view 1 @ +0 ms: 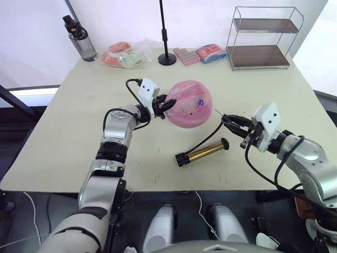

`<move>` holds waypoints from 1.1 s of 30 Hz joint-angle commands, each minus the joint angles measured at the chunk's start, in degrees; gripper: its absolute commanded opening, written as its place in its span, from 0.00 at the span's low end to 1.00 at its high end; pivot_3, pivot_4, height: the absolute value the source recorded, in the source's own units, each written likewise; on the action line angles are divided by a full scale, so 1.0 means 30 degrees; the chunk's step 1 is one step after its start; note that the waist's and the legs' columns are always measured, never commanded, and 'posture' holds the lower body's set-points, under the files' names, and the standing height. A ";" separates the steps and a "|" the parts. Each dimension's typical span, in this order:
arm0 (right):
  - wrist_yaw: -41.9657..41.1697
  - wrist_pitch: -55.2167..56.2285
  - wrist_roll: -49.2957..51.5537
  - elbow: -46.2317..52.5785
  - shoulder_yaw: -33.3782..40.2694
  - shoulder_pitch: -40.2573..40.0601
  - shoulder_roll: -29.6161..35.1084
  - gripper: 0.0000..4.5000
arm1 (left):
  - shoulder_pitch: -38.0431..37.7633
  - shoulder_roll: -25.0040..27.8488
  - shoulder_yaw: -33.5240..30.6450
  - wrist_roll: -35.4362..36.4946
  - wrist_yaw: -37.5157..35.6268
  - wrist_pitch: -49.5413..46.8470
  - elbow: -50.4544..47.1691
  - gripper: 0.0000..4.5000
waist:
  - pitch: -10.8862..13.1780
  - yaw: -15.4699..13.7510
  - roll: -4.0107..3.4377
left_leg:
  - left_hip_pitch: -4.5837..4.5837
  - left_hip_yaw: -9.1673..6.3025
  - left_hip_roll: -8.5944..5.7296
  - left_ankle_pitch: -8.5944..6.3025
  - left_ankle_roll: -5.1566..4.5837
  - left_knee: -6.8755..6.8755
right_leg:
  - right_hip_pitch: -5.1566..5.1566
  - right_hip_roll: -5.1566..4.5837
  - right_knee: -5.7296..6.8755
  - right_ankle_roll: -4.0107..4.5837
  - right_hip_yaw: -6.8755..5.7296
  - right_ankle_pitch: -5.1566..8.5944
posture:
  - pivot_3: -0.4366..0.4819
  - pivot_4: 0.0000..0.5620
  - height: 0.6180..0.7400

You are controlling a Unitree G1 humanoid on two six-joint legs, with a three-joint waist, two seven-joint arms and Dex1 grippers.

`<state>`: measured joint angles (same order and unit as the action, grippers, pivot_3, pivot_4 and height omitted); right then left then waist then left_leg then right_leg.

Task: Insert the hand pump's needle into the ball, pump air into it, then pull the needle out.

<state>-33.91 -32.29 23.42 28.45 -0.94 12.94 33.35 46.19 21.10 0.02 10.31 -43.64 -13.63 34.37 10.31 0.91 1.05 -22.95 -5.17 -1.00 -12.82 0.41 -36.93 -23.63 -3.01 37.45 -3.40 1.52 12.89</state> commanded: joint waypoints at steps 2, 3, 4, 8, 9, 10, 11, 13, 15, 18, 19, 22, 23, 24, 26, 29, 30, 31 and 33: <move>0.0617 -0.1954 0.0418 0.0862 -0.0299 0.1317 -0.0170 0.07 | 0.0289 -0.0091 -0.0362 0.0063 0.0213 0.0828 -0.0307 0.01 | 0.0000 0.0051 0.0000 | 0.0004 0.0000 0.0003 0.0000 0.0000 0.0000 | -0.0003 0.0001 0.0010 0.0001 0.0002 0.0000 | 0.48 0.27 0.93; 0.0788 -0.2637 0.0526 0.0875 -0.0367 0.1646 -0.0204 0.07 | 0.0211 -0.0162 -0.0384 0.0082 0.0284 0.0905 -0.0429 0.00 | 0.0000 0.0058 0.0000 | 0.0006 0.0002 0.0003 0.0000 0.0000 0.0000 | -0.0004 0.0001 0.0014 0.0001 0.0004 0.0000 | 0.48 0.27 0.93; 0.0893 -0.3284 0.0520 0.0890 -0.0511 0.2011 -0.0138 0.07 | 0.0118 -0.0222 -0.0379 0.0076 0.0353 0.1010 -0.0569 0.00 | 0.0000 0.0053 0.0000 | 0.0007 0.0001 0.0003 0.0000 0.0000 0.0000 | -0.0004 0.0002 0.0017 0.0002 0.0003 0.0000 | 0.48 0.27 0.93; 0.1084 -0.5979 0.1125 0.0621 -0.0714 0.3860 -0.0098 0.07 | -0.0160 -0.0397 -0.0273 -0.0063 0.0661 0.1436 -0.0933 0.00 | 0.0000 0.0020 0.0000 | 0.0002 -0.0004 0.0002 0.0000 0.0000 -0.0001 | -0.0007 0.0000 0.0020 0.0035 0.0002 -0.0019 | 0.48 0.27 0.93; 0.1120 -0.6712 0.1288 0.0531 -0.0775 0.4398 -0.0083 0.07 | -0.0229 -0.0433 -0.0246 -0.0081 0.0723 0.1503 -0.1009 0.00 | 0.0000 0.0031 0.0000 | 0.0001 -0.0004 0.0000 0.0000 0.0000 -0.0001 | -0.0008 -0.0001 0.0019 0.0046 0.0002 -0.0026 | 0.48 0.27 0.93; 0.1117 -0.7297 0.1411 0.0392 -0.0836 0.4907 -0.0079 0.07 | -0.0265 -0.0468 -0.0213 -0.0110 0.0786 0.1582 -0.1028 0.00 | 0.0000 0.0023 0.0000 | 0.0001 0.0000 0.0000 0.0000 0.0000 -0.0002 | -0.0009 -0.0003 0.0020 0.0050 0.0005 -0.0028 | 0.48 0.27 0.93; 0.1098 -0.7866 0.1481 0.0200 -0.0925 0.5438 -0.0059 0.07 | -0.0303 -0.0503 -0.0174 -0.0159 0.0865 0.1680 -0.1046 0.00 | 0.0000 0.0007 0.0000 | 0.0001 -0.0002 -0.0001 0.0000 0.0000 -0.0003 | -0.0011 -0.0003 0.0022 0.0051 0.0004 -0.0029 | 0.48 0.27 0.93; 0.0966 -0.9395 0.1696 -0.0468 -0.1302 0.6773 0.0051 0.07 | -0.0395 -0.0608 -0.0121 -0.0266 0.1074 0.1890 -0.1142 0.00 | 0.0000 0.0005 0.0000 | 0.0001 -0.0007 -0.0002 0.0000 0.0000 -0.0004 | -0.0011 -0.0002 0.0023 0.0053 0.0000 -0.0030 | 0.48 0.27 0.93; 0.0551 -1.0569 0.1966 -0.1246 -0.1779 0.8089 0.0093 0.07 | -0.0495 -0.0743 -0.0085 -0.0375 0.1279 0.2060 -0.1250 0.00 | 0.0001 -0.0008 -0.0001 | -0.0001 -0.0015 -0.0004 0.0000 0.0000 -0.0004 | -0.0010 -0.0002 0.0022 0.0054 -0.0003 -0.0030 | 0.48 0.27 0.93; -0.0002 -1.1575 0.1872 -0.2657 -0.2688 0.9909 0.0220 0.07 | -0.0767 -0.0897 -0.0082 -0.0448 0.1406 0.2189 -0.1507 0.00 | 0.0005 0.0035 -0.0009 | -0.0001 0.0009 -0.0015 0.0000 -0.0001 -0.0020 | -0.0020 -0.0013 0.0043 0.0056 0.0016 -0.0035 | 0.48 0.27 0.93; -0.0295 -1.1965 0.2026 -0.3081 -0.2860 1.0437 0.0227 0.07 | -0.0874 -0.0919 -0.0083 -0.0460 0.1425 0.2228 -0.1624 0.00 | 0.0005 0.0032 -0.0009 | 0.0000 -0.0008 -0.0014 0.0000 -0.0001 -0.0024 | -0.0019 -0.0010 0.0054 0.0058 0.0005 -0.0034 | 0.48 0.27 0.93; -0.1063 -1.2784 0.2126 -0.4118 -0.3577 1.1722 0.0358 0.07 | -0.1096 -0.0948 -0.0076 -0.0485 0.1448 0.2333 -0.1856 0.00 | 0.0005 0.0012 -0.0009 | -0.0005 -0.0030 -0.0012 0.0000 -0.0001 -0.0017 | -0.0019 -0.0005 0.0052 0.0064 -0.0008 -0.0032 | 0.48 0.27 0.93; -0.1317 -1.2992 0.2114 -0.4587 -0.3868 1.2159 0.0347 0.07 | -0.1182 -0.0943 -0.0046 -0.0520 0.1450 0.2401 -0.1905 0.00 | 0.0005 0.0018 -0.0009 | -0.0008 -0.0030 -0.0017 0.0000 -0.0001 -0.0018 | -0.0018 -0.0007 0.0049 0.0064 -0.0007 -0.0032 | 0.48 0.27 0.93; -0.1553 -1.3094 0.2014 -0.5029 -0.4229 1.2578 0.0362 0.07 | -0.1266 -0.0943 -0.0023 -0.0555 0.1466 0.2466 -0.1952 0.00 | 0.0005 0.0020 -0.0009 | -0.0011 -0.0025 -0.0024 0.0000 -0.0001 -0.0018 | -0.0021 -0.0011 0.0049 0.0064 0.0001 -0.0032 | 0.48 0.27 0.93; -0.1939 -1.3491 0.1965 -0.5850 -0.4816 1.3297 0.0294 0.07 | -0.1409 -0.0979 -0.0002 -0.0577 0.1491 0.2502 -0.2074 0.00 | 0.0005 0.0022 -0.0009 | -0.0013 -0.0021 -0.0036 0.0000 -0.0001 -0.0019 | -0.0021 -0.0021 0.0047 0.0063 0.0005 -0.0034 | 0.48 0.27 0.93; -0.2347 -1.3552 0.1618 -0.6841 -0.5707 1.4148 0.0255 0.07 | -0.1514 -0.1045 0.0025 -0.0625 0.1505 0.2539 -0.2162 0.00 | 0.0005 0.0036 -0.0010 | -0.0011 -0.0026 -0.0037 0.0000 -0.0001 -0.0015 | -0.0024 -0.0021 0.0050 0.0065 0.0003 -0.0033 | 0.48 0.27 0.93; -0.2481 -1.3775 0.1463 -0.7400 -0.6140 1.4618 0.0200 0.07 | -0.1563 -0.1079 0.0059 -0.0641 0.1497 0.2559 -0.2219 0.00 | 0.0006 0.0042 -0.0010 | -0.0011 -0.0029 -0.0036 0.0000 -0.0001 -0.0015 | -0.0027 -0.0020 0.0052 0.0065 0.0002 -0.0033 | 0.48 0.27 0.93; -0.2745 -1.3727 0.1159 -0.8105 -0.6763 1.5174 0.0148 0.07 | -0.1633 -0.1093 0.0169 -0.0736 0.1452 0.2682 -0.2274 0.00 | 0.0006 0.0055 -0.0010 | -0.0011 -0.0029 -0.0036 0.0000 -0.0001 -0.0015 | -0.0027 -0.0020 0.0056 0.0065 0.0001 -0.0033 | 0.48 0.27 0.93; -0.3171 -1.3563 0.0702 -0.9320 -0.7618 1.6035 -0.0055 0.07 | -0.1730 -0.1113 0.0320 -0.0895 0.1383 0.2881 -0.2331 0.00 | 0.0005 0.0061 -0.0010 | -0.0011 -0.0026 -0.0037 0.0000 -0.0001 -0.0017 | -0.0030 -0.0020 0.0057 0.0065 0.0002 -0.0033 | 0.48 0.27 0.93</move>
<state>-42.04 -73.49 26.32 1.37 -22.84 59.18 33.55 41.14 17.87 0.16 8.03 -39.38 -6.46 29.65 10.33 1.10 1.02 -22.98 -5.25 -1.11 -12.82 0.41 -36.98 -23.72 -3.08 37.62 -3.21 1.52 12.78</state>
